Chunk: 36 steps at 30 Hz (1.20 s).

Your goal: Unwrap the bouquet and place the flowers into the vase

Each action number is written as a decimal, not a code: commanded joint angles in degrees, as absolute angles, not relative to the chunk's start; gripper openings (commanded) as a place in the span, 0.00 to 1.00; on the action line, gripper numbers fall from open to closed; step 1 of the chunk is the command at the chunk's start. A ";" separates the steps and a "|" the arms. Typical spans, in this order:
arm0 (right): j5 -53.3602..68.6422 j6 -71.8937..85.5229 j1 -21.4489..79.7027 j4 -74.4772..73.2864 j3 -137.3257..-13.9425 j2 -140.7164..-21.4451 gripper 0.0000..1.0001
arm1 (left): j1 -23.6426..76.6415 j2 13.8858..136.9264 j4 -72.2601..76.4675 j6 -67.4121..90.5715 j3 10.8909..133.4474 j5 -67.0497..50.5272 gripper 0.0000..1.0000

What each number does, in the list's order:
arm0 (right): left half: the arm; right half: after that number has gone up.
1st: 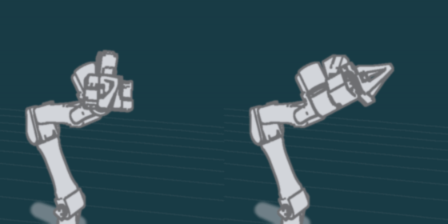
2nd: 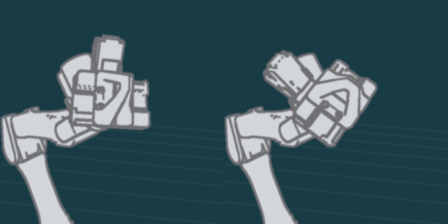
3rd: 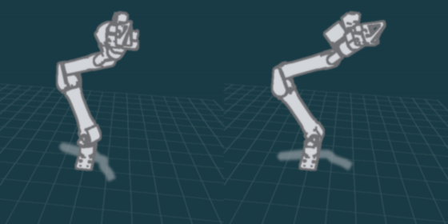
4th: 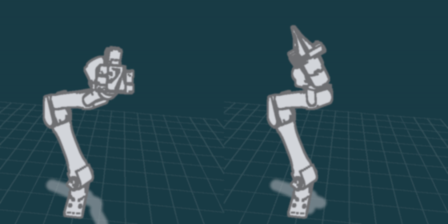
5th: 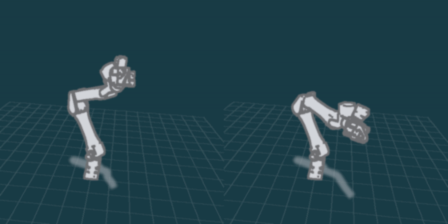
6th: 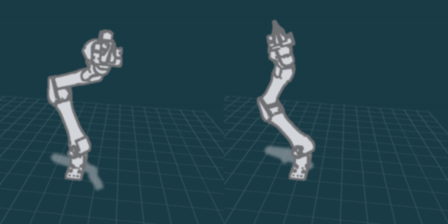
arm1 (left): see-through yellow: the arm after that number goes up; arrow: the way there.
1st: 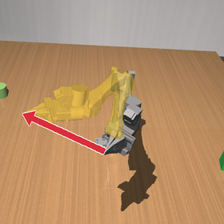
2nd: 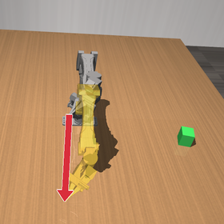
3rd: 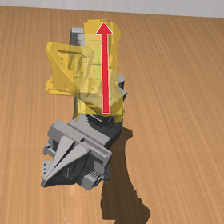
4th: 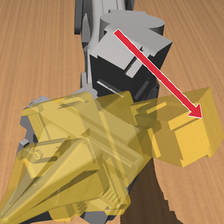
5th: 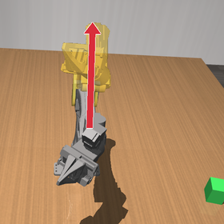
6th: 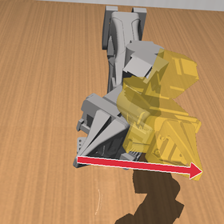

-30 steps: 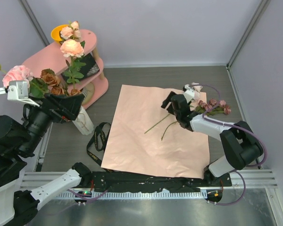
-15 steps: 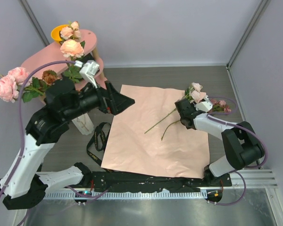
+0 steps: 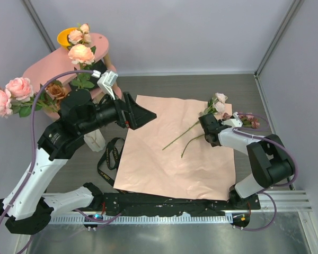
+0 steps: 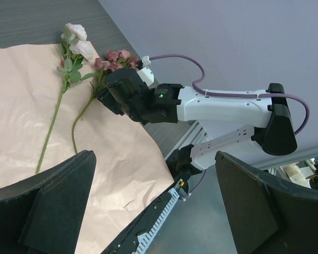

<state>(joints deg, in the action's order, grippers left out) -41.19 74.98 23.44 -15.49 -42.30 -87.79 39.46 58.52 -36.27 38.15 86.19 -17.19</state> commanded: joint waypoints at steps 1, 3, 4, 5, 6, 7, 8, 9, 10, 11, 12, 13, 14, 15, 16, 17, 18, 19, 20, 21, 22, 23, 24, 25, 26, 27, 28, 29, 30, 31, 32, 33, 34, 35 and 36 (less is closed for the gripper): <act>-43.77 77.08 22.85 -13.89 -41.48 -87.54 0.32 | 39.55 58.36 -32.34 38.58 85.08 -18.19 1.00; -43.86 76.38 22.85 -13.18 -41.92 -88.15 0.32 | 39.55 58.45 -31.99 39.11 84.90 -18.02 1.00; -43.86 75.85 22.85 -13.18 -42.10 -88.59 0.33 | 39.55 58.45 -31.99 39.37 84.90 -17.93 1.00; -43.77 75.50 22.85 -13.10 -42.45 -89.46 0.35 | 39.55 58.45 -31.99 39.55 84.90 -18.10 1.00; -43.77 75.06 22.76 -13.18 -43.15 -90.17 0.38 | 39.46 58.45 -32.25 39.64 84.99 -18.11 1.00; -43.51 74.62 22.85 -13.18 -43.42 -90.61 0.39 | 39.55 58.19 -32.60 39.55 85.16 -18.11 1.00; -43.33 73.84 22.85 -13.18 -43.77 -91.05 0.39 | 39.46 58.01 -32.78 39.55 85.25 -18.11 1.00; -43.16 73.65 22.85 -13.62 -44.20 -91.66 0.38 | 39.55 57.83 -32.87 39.55 85.08 -17.84 1.00; -42.72 73.39 22.76 -13.62 -44.38 -91.84 0.37 | 39.55 57.57 -32.87 39.55 84.56 -17.75 1.00; -42.63 72.87 22.76 -13.62 -44.38 -91.93 0.34 | 39.55 57.05 -32.78 39.64 84.20 -17.58 1.00; -42.71 72.69 22.76 -13.62 -44.65 -91.93 0.30 | 39.55 56.69 -32.44 39.73 83.85 -17.49 1.00; -42.89 72.51 22.76 -13.62 -44.65 -91.76 0.23 | 39.55 56.52 -32.17 39.99 83.24 -17.14 1.00; -44.02 72.42 22.76 -13.88 -44.65 -91.58 0.12 | 39.55 56.43 -31.99 40.08 83.15 -17.05 1.00; -44.47 72.33 22.76 -13.80 -44.47 -91.32 0.07 | 39.55 56.51 -31.91 40.17 83.14 -16.96 1.00; -45.08 72.25 22.76 -13.89 -44.39 -90.45 0.03 | 39.55 56.60 -31.82 40.25 83.14 -17.14 1.00; -45.61 72.07 22.85 -13.71 -44.30 -89.83 0.01 | 39.55 56.78 -31.56 40.43 83.06 -17.14 1.00; -45.88 71.03 22.76 -13.54 -44.04 -89.04 0.01 | 39.55 56.95 -31.47 40.60 83.06 -17.31 1.00; -45.88 70.23 22.85 -12.93 -43.86 -87.12 0.01 | 39.55 56.87 -31.29 40.87 82.88 -17.31 1.00; -45.88 69.35 22.85 -11.27 -43.42 -85.53 0.01 | 39.46 56.95 -31.12 41.04 82.88 -17.40 1.00; -45.97 66.91 22.85 -9.94 -41.94 -83.95 0.01 | 39.55 56.87 -31.20 41.04 82.88 -17.40 1.00; -45.97 65.14 22.94 -7.84 -40.62 -82.11 0.01 | 39.55 56.95 -31.38 41.04 83.14 -17.49 1.00; -45.79 63.30 22.85 -1.56 -38.95 -77.13 0.01 | 39.55 56.95 -31.99 40.78 83.41 -17.40 1.00; -44.75 61.11 22.94 2.59 -34.59 -74.56 0.01 | 39.55 57.21 -32.43 40.69 83.67 -17.32 1.00; -43.52 57.43 23.03 6.64 -32.28 -71.40 0.01 | 39.55 57.39 -32.78 40.52 84.11 -17.31 1.00; -42.46 55.13 23.11 14.86 -29.91 -66.41 0.01 | 39.55 57.48 -32.87 40.43 84.02 -17.31 1.00; -41.23 53.28 22.94 18.42 -26.23 -63.92 0.01 | 39.55 57.48 -32.70 40.52 83.94 -17.31 1.00; -37.91 50.48 23.11 20.89 -25.06 -62.24 0.01 | 39.55 57.65 -32.35 40.69 83.33 -17.31 1.00; -35.44 48.36 23.20 26.05 -24.27 -61.01 0.01 | 39.55 57.74 -31.21 40.87 82.97 -17.40 1.00; -31.42 46.16 23.20 29.06 -22.87 -59.52 0.01 | 39.46 57.92 -30.68 41.22 82.71 -17.84 1.00; -25.90 44.40 23.46 31.88 -22.24 -59.07 0.01 | 39.55 58.70 -30.24 41.31 82.44 -18.02 1.00; -23.06 42.73 24.25 37.73 -21.45 -59.32 0.01 | 39.55 59.23 -29.89 41.31 82.44 -18.28 1.00; -20.68 42.11 24.52 40.40 -20.23 -59.85 0.01 | 39.55 59.85 -29.80 41.40 82.44 -18.54 1.00; -16.83 41.49 24.96 42.78 -19.87 -60.29 0.01 | 39.55 60.29 -29.53 41.40 82.18 -18.63 1.00; -15.31 40.53 26.01 45.93 -19.69 -60.64 0.01 | 39.55 61.25 -29.27 41.31 81.83 -18.55 1.00; -13.90 40.17 26.19 47.36 -19.60 -60.99 0.01 | 39.55 61.52 -28.83 41.40 81.30 -18.28 1.00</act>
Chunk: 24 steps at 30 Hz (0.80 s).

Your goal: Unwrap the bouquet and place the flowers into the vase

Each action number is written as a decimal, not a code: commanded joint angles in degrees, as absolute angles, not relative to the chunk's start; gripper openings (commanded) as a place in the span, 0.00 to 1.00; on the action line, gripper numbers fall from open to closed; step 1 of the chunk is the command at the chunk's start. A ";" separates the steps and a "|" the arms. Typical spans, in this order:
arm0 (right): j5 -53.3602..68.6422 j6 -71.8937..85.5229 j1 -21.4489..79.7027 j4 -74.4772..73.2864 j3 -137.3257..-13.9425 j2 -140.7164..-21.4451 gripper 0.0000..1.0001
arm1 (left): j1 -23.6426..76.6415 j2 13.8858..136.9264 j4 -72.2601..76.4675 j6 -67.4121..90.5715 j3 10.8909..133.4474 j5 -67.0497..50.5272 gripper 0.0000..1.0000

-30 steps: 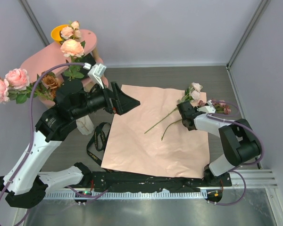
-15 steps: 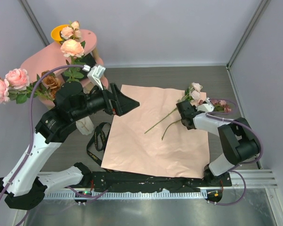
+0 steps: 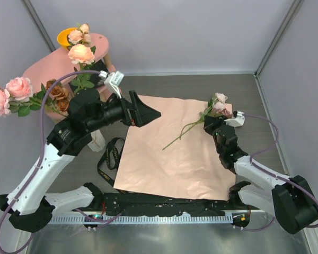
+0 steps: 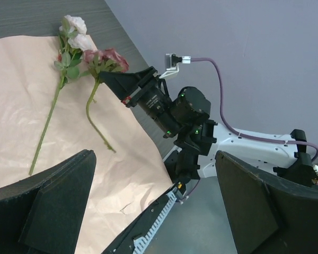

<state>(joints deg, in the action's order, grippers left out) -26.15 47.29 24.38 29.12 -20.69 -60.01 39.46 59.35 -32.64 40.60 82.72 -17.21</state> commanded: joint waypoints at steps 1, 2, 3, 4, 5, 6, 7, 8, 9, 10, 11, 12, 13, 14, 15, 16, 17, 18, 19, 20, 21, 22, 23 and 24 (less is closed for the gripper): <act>-12.41 40.08 26.54 48.85 -19.51 -61.69 0.01 | 39.55 62.13 -28.48 41.48 79.99 -17.32 1.00; -11.70 40.08 26.98 50.96 -19.25 -61.87 0.01 | 39.55 63.36 -28.74 41.75 79.46 -16.79 1.00; -12.65 40.17 27.50 50.98 -19.16 -62.05 0.01 | 39.55 64.33 -29.61 41.66 79.54 -16.53 1.00; -13.96 40.25 27.77 49.58 -19.60 -62.40 0.01 | 39.55 65.12 -30.40 41.14 79.72 -17.13 1.00; -18.24 40.34 27.77 42.78 -20.56 -62.84 0.01 | 39.55 66.35 -31.28 40.78 79.89 -17.75 0.99; -20.72 40.69 27.77 38.10 -23.52 -63.28 0.01 | 39.55 66.53 -31.29 40.69 79.72 -18.01 0.99; -23.09 40.87 27.77 33.71 -25.03 -64.76 0.01 | 39.64 66.53 -31.12 40.61 79.37 -18.19 0.99; -25.64 40.87 27.77 27.05 -26.35 -65.56 0.01 | 39.64 66.27 -29.81 40.78 78.93 -17.93 1.00; -29.32 41.57 27.77 24.46 -28.37 -66.18 0.01 | 39.64 65.75 -29.27 40.87 78.32 -17.84 1.00; -31.01 42.09 27.69 22.52 -29.08 -66.96 0.02 | 39.64 65.66 -28.83 40.87 78.22 -17.75 1.00; -32.07 43.06 27.69 19.19 -29.70 -68.10 0.05 | 39.64 65.65 -28.65 40.78 78.22 -17.75 1.00; -32.95 43.76 27.69 17.94 -30.40 -68.81 0.07 | 39.64 65.83 -28.83 40.52 78.66 -17.75 1.00; -32.96 46.38 27.77 16.97 -30.67 -69.25 0.11 | 39.64 65.83 -29.00 40.34 78.84 -17.58 1.00; -32.35 47.71 27.77 16.27 -30.67 -70.30 0.29 | 39.64 65.92 -29.09 40.25 78.84 -17.84 1.00; -31.47 49.03 27.86 16.17 -30.76 -70.75 0.39 | 39.64 65.92 -29.00 40.25 78.58 -17.75 1.00; -30.77 51.04 27.77 15.65 -30.76 -71.27 0.48 | 39.64 65.92 -29.09 40.17 78.49 -17.75 1.00; -31.11 53.94 27.77 13.90 -31.11 -72.15 0.64 | 39.64 65.83 -29.35 40.17 78.40 -17.75 1.00; -31.98 55.62 27.77 12.41 -32.16 -73.72 0.70 | 39.64 65.83 -29.62 39.90 78.49 -17.75 1.00; -35.04 57.37 27.77 10.39 -32.95 -74.70 0.85 | 39.64 65.83 -30.40 39.73 78.57 -17.84 1.00; -36.55 60.26 27.51 6.02 -33.92 -75.49 0.91 | 39.55 65.66 -30.67 39.55 78.57 -17.75 1.00; -37.08 60.55 27.34 4.76 -35.40 -76.98 0.94 | 39.64 65.57 -30.76 39.29 78.40 -17.75 1.00; -36.74 60.47 27.25 4.40 -35.94 -77.43 0.95 | 39.55 64.96 -30.59 39.29 78.22 -17.67 1.00; -36.74 61.08 27.16 3.18 -36.73 -77.69 0.95 | 39.64 64.86 -30.41 39.29 78.05 -17.58 1.00; -36.74 61.52 27.16 2.90 -36.83 -78.13 0.95 | 39.64 64.78 -30.06 39.46 77.61 -17.67 1.00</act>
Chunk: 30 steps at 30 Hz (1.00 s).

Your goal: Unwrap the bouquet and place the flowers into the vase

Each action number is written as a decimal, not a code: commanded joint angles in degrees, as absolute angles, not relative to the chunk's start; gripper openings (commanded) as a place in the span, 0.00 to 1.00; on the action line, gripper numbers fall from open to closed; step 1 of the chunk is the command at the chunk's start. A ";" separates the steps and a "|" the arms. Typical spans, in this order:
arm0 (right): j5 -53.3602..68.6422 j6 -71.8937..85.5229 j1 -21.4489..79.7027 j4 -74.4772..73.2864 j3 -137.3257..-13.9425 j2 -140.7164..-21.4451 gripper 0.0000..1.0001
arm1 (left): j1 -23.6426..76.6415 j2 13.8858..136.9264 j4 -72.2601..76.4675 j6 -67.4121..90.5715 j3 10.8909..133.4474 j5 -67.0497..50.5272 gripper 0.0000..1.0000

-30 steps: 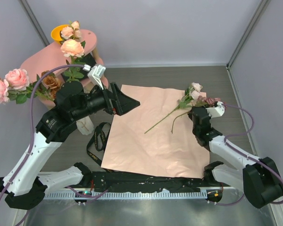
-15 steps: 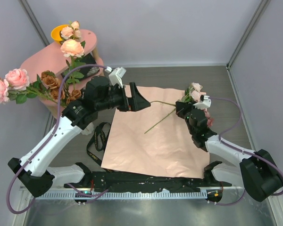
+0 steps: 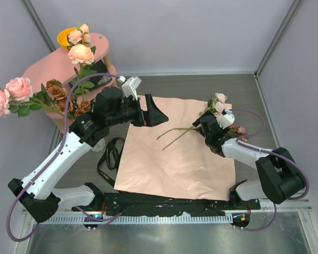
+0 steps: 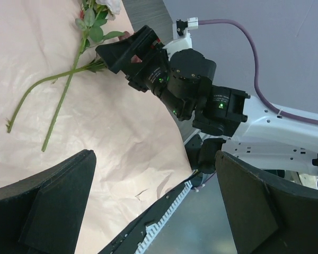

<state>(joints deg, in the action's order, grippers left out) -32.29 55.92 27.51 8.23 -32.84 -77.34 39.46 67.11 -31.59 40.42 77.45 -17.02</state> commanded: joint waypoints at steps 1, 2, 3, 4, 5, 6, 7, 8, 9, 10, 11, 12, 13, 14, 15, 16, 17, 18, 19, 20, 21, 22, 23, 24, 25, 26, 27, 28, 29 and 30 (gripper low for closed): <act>-36.91 62.39 27.16 2.55 -36.74 -78.31 0.94 | 39.64 64.69 -29.80 39.55 77.52 -17.67 1.00; -38.31 63.62 27.16 1.77 -36.74 -78.48 0.93 | 39.55 64.95 -29.79 39.55 77.61 -17.84 1.00; -39.10 66.24 27.16 1.06 -36.83 -78.57 0.92 | 39.64 65.04 -29.79 39.46 77.78 -18.02 1.00; -39.89 66.62 27.16 0.53 -37.09 -79.36 0.90 | 39.64 65.13 -29.71 39.55 77.70 -18.19 1.00; -41.29 66.97 27.16 0.35 -38.05 -79.71 0.90 | 39.55 64.95 -29.45 39.64 77.52 -18.37 1.00; -42.00 68.02 27.16 -1.56 -38.84 -80.33 0.89 | 39.55 64.78 -29.18 39.81 76.91 -18.37 1.00; -42.79 68.81 27.25 -4.54 -39.80 -81.72 0.86 | 39.64 64.60 -28.83 39.90 76.64 -18.28 1.00; -44.19 70.21 27.16 -6.48 -42.16 -82.43 0.84 | 39.55 64.60 -28.92 39.90 76.64 -18.19 1.00; -44.82 72.23 27.16 -8.42 -43.41 -83.49 0.82 | 39.64 64.77 -29.18 39.64 77.08 -18.28 1.00; -45.17 73.03 27.07 -12.00 -44.72 -85.50 0.79 | 39.55 64.95 -30.22 38.94 77.52 -18.19 1.00; -45.44 73.12 27.16 -13.52 -47.35 -86.74 0.77 | 39.55 65.21 -30.67 38.67 78.39 -18.45 1.00; -45.61 73.21 27.16 -14.84 -48.68 -87.79 0.76 | 39.64 65.39 -30.85 38.50 78.57 -18.54 1.00; -45.79 73.65 27.16 -17.72 -49.82 -88.67 0.73 | 39.64 65.39 -30.68 38.32 78.49 -18.63 1.00; -45.97 73.83 27.16 -18.71 -51.75 -90.51 0.72 | 39.55 65.39 -30.50 38.23 78.05 -18.72 1.00; -46.31 74.09 27.16 -19.59 -52.38 -91.14 0.70 | 39.64 65.39 -29.89 38.23 77.70 -18.72 1.00; -46.23 74.27 27.16 -19.95 -52.82 -91.66 0.70 | 39.64 65.48 -29.62 38.23 77.43 -18.72 1.00; -46.23 74.62 27.07 -19.95 -53.08 -92.37 0.69 | 39.64 65.57 -29.45 38.32 77.08 -18.89 1.00; -45.62 75.05 27.07 -19.95 -53.17 -92.81 0.68 | 39.64 66.00 -29.36 38.32 77.08 -19.16 1.00; -45.27 75.67 27.07 -19.95 -53.35 -92.99 0.68 | 39.64 66.09 -29.36 38.32 77.08 -19.42 1.00; -44.83 75.93 26.98 -19.95 -53.52 -93.77 0.68 | 39.64 66.09 -29.36 38.32 77.17 -19.60 1.00; -43.87 76.29 26.98 -20.04 -53.70 -94.13 0.67 | 39.64 66.09 -29.44 38.32 77.08 -19.77 1.00; -43.60 77.77 26.98 -21.61 -54.31 -94.48 0.66 | 39.64 65.66 -29.44 38.32 77.08 -19.60 1.00; -43.42 78.31 26.98 -22.67 -54.49 -94.74 0.66 | 39.55 65.31 -29.53 38.32 76.82 -19.34 1.00; -43.24 78.57 26.98 -22.94 -54.49 -95.18 0.65 | 39.55 65.04 -29.79 38.32 76.73 -18.81 1.00; -43.07 78.92 26.98 -23.29 -54.49 -95.45 0.64 | 39.64 64.34 -30.14 38.15 76.73 -18.63 1.00; -43.15 79.19 26.98 -23.55 -54.49 -95.71 0.64 | 39.64 64.25 -30.67 37.88 76.90 -18.28 1.00; -42.98 79.10 26.98 -23.90 -54.49 -95.80 0.62 | 39.64 64.16 -31.46 37.36 77.08 -17.93 1.00; -43.07 79.19 26.98 -24.08 -54.58 -95.89 0.61 | 39.55 63.81 -31.73 37.18 77.17 -17.76 1.00; -42.98 79.10 26.98 -24.17 -54.49 -96.06 0.61 | 39.64 63.63 -31.73 37.09 76.91 -17.58 1.00; -43.07 79.01 26.98 -24.43 -54.32 -96.06 0.61 | 39.64 63.46 -31.38 37.09 76.64 -17.40 1.00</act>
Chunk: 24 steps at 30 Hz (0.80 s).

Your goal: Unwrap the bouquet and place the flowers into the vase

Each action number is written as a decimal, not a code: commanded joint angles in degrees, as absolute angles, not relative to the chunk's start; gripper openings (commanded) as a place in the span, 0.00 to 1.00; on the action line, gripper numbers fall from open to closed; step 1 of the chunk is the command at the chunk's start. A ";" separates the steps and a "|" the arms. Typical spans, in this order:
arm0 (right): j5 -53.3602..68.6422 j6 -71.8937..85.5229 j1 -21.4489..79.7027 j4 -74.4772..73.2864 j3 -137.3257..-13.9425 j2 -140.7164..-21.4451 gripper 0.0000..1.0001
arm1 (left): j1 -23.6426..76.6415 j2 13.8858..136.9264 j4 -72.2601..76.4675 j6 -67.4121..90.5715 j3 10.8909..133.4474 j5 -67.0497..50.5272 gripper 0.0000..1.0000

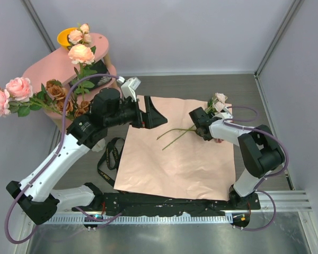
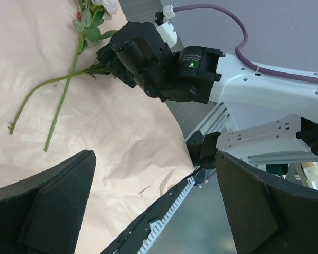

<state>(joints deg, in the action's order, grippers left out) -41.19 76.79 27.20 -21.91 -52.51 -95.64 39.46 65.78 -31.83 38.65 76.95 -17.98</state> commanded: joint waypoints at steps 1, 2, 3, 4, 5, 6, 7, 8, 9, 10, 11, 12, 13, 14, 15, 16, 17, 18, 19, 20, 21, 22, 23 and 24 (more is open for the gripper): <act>-43.07 79.36 26.90 -24.87 -54.32 -96.24 0.60 | 39.55 63.37 -31.20 37.18 76.12 -17.32 1.00; -43.15 79.97 26.98 -25.13 -54.14 -96.33 0.60 | 39.64 63.37 -30.77 37.26 75.77 -17.31 1.00; -43.15 80.07 26.90 -25.22 -53.97 -96.42 0.59 | 39.64 63.37 -30.41 37.35 75.59 -17.58 1.00; -43.07 80.33 26.89 -25.31 -53.70 -96.85 0.59 | 39.55 63.54 -30.15 37.44 75.41 -17.84 1.00; -42.72 80.33 26.89 -25.40 -53.79 -97.03 0.58 | 39.64 63.89 -30.15 37.44 75.41 -17.93 1.00; -42.45 80.42 26.89 -25.57 -53.88 -97.38 0.58 | 39.55 63.81 -30.06 37.53 75.50 -17.84 1.00; -42.10 80.51 26.89 -25.75 -54.22 -98.34 0.57 | 39.64 63.90 -30.06 37.62 75.24 -17.93 1.00; -41.23 80.51 26.89 -25.75 -54.40 -98.78 0.57 | 39.64 63.55 -29.71 37.70 75.06 -17.84 1.00; -40.70 80.33 26.89 -26.19 -54.67 -99.31 0.56 | 39.55 63.46 -29.71 37.88 74.88 -17.67 1.00; -40.35 80.07 26.81 -26.28 -55.28 -99.75 0.52 | 39.55 63.28 -29.71 37.88 74.80 -17.49 1.00; -40.17 79.81 26.81 -26.37 -55.63 -100.45 0.47 | 39.55 63.19 -30.14 37.88 74.97 -17.23 1.00; -40.17 79.54 26.81 -26.45 -55.81 -100.72 0.44 | 39.55 63.02 -30.49 37.71 75.06 -17.05 1.00; -40.34 78.58 26.81 -26.46 -56.33 -100.90 0.42 | 39.55 62.93 -30.85 37.53 75.15 -16.96 1.00; -40.52 78.23 26.81 -26.63 -56.51 -100.72 0.35 | 39.64 62.76 -31.28 37.27 75.15 -16.53 1.00; -41.21 77.70 26.81 -26.63 -56.60 -100.46 0.31 | 39.55 62.49 -31.38 37.27 74.97 -16.35 1.00; -41.66 76.83 26.81 -26.72 -56.60 -100.11 0.29 | 39.55 62.32 -31.29 37.27 74.36 -16.17 1.00; -42.27 76.64 26.81 -26.72 -56.43 -99.06 0.19 | 39.55 62.23 -30.68 37.61 74.09 -16.08 1.00; -43.84 76.38 26.81 -26.81 -56.34 -98.18 0.14 | 39.64 62.23 -30.24 37.88 73.74 -16.26 1.00; -44.55 76.38 26.81 -26.89 -55.73 -97.22 0.10 | 39.55 62.40 -30.06 37.97 73.48 -16.43 1.00; -45.43 76.46 26.81 -26.89 -55.37 -96.16 0.08 | 39.64 62.58 -29.54 38.14 73.48 -16.61 1.00; -46.57 76.46 26.81 -26.55 -54.33 -93.37 0.08 | 39.55 62.93 -29.44 38.32 73.56 -17.13 1.00; -48.06 76.29 26.81 -26.11 -53.62 -91.86 0.07 | 39.64 63.19 -29.36 38.49 73.56 -17.14 1.00; -48.86 75.16 26.81 -25.41 -52.83 -89.93 0.06 | 39.55 63.45 -28.92 38.67 73.65 -17.23 1.00; -49.39 74.02 26.81 -22.88 -51.87 -86.08 0.05 | 39.55 63.54 -28.66 39.28 73.57 -17.23 1.00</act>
<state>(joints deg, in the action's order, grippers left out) -42.41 76.29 26.89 -25.61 -54.06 -96.95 39.46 63.48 -31.92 38.57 73.65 -16.58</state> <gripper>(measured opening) 0.111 0.996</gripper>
